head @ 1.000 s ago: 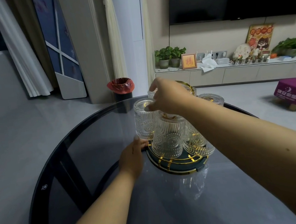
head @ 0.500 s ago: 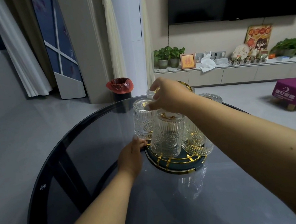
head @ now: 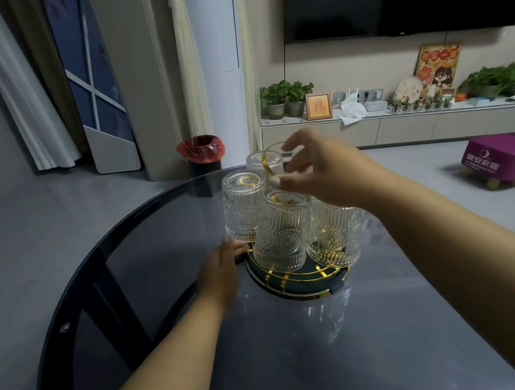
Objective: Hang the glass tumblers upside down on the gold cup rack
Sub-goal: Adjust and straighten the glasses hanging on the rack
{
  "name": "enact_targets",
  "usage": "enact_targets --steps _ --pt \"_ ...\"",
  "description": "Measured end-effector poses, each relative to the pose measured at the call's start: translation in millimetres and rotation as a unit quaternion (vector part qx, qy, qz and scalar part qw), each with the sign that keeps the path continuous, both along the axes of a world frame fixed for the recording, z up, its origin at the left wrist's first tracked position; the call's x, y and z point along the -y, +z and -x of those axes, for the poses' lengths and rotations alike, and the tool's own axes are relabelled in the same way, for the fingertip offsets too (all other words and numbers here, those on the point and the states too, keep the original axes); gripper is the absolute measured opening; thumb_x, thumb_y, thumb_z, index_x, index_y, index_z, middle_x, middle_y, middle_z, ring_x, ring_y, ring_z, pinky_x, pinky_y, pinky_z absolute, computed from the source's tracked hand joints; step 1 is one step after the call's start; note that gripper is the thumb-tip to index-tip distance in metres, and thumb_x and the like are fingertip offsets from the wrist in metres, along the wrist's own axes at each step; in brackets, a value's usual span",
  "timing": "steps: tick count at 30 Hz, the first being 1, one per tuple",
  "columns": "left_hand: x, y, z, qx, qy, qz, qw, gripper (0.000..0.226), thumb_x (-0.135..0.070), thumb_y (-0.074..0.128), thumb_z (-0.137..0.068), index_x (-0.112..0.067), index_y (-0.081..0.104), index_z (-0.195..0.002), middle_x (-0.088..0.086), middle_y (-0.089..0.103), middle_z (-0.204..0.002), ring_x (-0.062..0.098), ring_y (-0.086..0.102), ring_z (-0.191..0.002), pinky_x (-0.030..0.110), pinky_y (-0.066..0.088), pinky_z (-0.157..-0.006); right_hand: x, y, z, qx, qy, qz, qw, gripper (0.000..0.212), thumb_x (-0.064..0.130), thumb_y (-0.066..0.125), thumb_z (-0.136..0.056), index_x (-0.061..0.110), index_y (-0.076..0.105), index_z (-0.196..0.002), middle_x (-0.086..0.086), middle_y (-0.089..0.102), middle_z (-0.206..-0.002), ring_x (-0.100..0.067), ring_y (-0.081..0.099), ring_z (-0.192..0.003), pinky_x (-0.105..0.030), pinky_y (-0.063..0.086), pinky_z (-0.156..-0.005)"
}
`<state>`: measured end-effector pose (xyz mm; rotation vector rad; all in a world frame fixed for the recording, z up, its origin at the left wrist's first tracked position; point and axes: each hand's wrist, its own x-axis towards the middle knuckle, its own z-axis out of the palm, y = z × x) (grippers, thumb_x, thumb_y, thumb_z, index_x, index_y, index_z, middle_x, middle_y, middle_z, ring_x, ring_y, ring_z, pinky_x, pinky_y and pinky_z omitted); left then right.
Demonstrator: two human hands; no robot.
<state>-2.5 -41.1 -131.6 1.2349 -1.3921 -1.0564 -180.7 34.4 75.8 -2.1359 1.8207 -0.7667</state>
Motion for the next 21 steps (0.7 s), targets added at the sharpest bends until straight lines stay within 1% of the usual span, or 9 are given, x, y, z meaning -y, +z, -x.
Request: enact_targets --steps 2,3,5,7,10,13,17,19,21 --pt "2 -1 0 0.004 0.003 -0.005 1.0 0.07 -0.075 0.021 -0.08 -0.029 0.072 -0.09 -0.008 0.075 -0.1 0.013 0.067 -0.102 0.034 0.046 -0.092 -5 -9 0 -0.057 -0.013 -0.002 0.998 0.075 0.063 0.065 -0.073 0.02 0.042 -0.131 0.0 0.065 -0.121 -0.018 0.06 -0.104 -0.035 0.05 -0.089" --pt "3 -1 0 0.004 0.003 -0.007 1.0 0.072 -0.079 0.02 -0.077 -0.03 0.073 -0.089 -0.008 0.075 -0.1 0.014 0.067 -0.102 0.036 0.046 -0.094 -5 -13 0 -0.087 -0.018 0.003 0.996 0.077 0.066 0.062 -0.073 0.021 0.042 -0.132 0.0 0.064 -0.121 -0.019 0.058 -0.108 -0.038 0.047 -0.094" --pt "6 -4 -1 0.005 0.004 -0.008 1.0 0.076 -0.085 0.02 -0.074 -0.032 0.074 -0.087 -0.008 0.076 -0.099 0.014 0.067 -0.102 0.042 0.047 -0.098 -4 -19 -1 -0.135 -0.031 0.024 0.99 0.08 0.072 0.057 -0.073 0.02 0.041 -0.132 0.002 0.063 -0.122 -0.021 0.052 -0.118 -0.042 0.035 -0.105" --pt "9 -9 -1 0.008 0.009 -0.011 1.0 0.079 -0.088 0.021 -0.073 -0.033 0.075 -0.088 -0.008 0.076 -0.098 0.015 0.068 -0.102 0.046 0.046 -0.1 -1 -23 -2 -0.154 -0.043 0.036 0.986 0.082 0.075 0.054 -0.071 0.021 0.041 -0.131 0.004 0.064 -0.117 -0.021 0.049 -0.122 -0.041 0.026 -0.105" --pt "10 -9 -2 0.012 0.007 -0.017 1.0 0.08 -0.089 0.021 -0.071 -0.033 0.074 -0.09 -0.008 0.076 -0.099 0.016 0.068 -0.102 0.048 0.047 -0.099 1 -26 -4 -0.142 -0.051 0.04 0.988 0.085 0.076 0.059 -0.066 0.022 0.042 -0.129 0.005 0.066 -0.107 -0.019 0.052 -0.116 -0.04 0.026 -0.102" --pt "5 -3 -1 0.019 0.007 -0.017 1.0 0.077 -0.083 0.02 -0.076 -0.03 0.074 -0.091 -0.008 0.076 -0.1 0.014 0.067 -0.102 0.046 0.047 -0.099 3 -26 -5 -0.109 -0.061 0.047 0.991 0.087 0.073 0.067 -0.061 0.022 0.042 -0.126 0.005 0.067 -0.099 -0.018 0.058 -0.105 -0.04 0.029 -0.101" --pt "0 3 -1 0.024 0.003 -0.008 1.0 0.07 -0.075 0.018 -0.079 -0.031 0.072 -0.089 -0.007 0.075 -0.101 0.014 0.066 -0.103 0.042 0.046 -0.098 3 -28 -7 -0.084 -0.068 0.054 0.993 0.088 0.07 0.073 -0.057 0.022 0.043 -0.124 0.005 0.067 -0.099 -0.017 0.059 -0.1 -0.043 0.032 -0.103" --pt "-1 4 -1 0.023 -0.003 -0.004 1.0 0.067 -0.075 0.018 -0.079 -0.033 0.07 -0.087 -0.005 0.074 -0.103 0.014 0.066 -0.104 0.041 0.045 -0.099 3 -29 -9 -0.076 -0.069 0.066 0.993 0.087 0.069 0.074 -0.056 0.022 0.043 -0.123 0.005 0.067 -0.102 -0.017 0.059 -0.103 -0.041 0.033 -0.102" --pt "0 3 -1 0.02 -0.004 -0.007 1.0 0.07 -0.079 0.018 -0.077 -0.034 0.07 -0.087 -0.005 0.075 -0.104 0.014 0.066 -0.105 0.043 0.045 -0.101 2 -31 -12 -0.073 -0.066 0.081 0.992 0.086 0.067 0.076 -0.056 0.023 0.043 -0.122 0.004 0.067 -0.106 -0.018 0.058 -0.107 -0.04 0.033 -0.099"
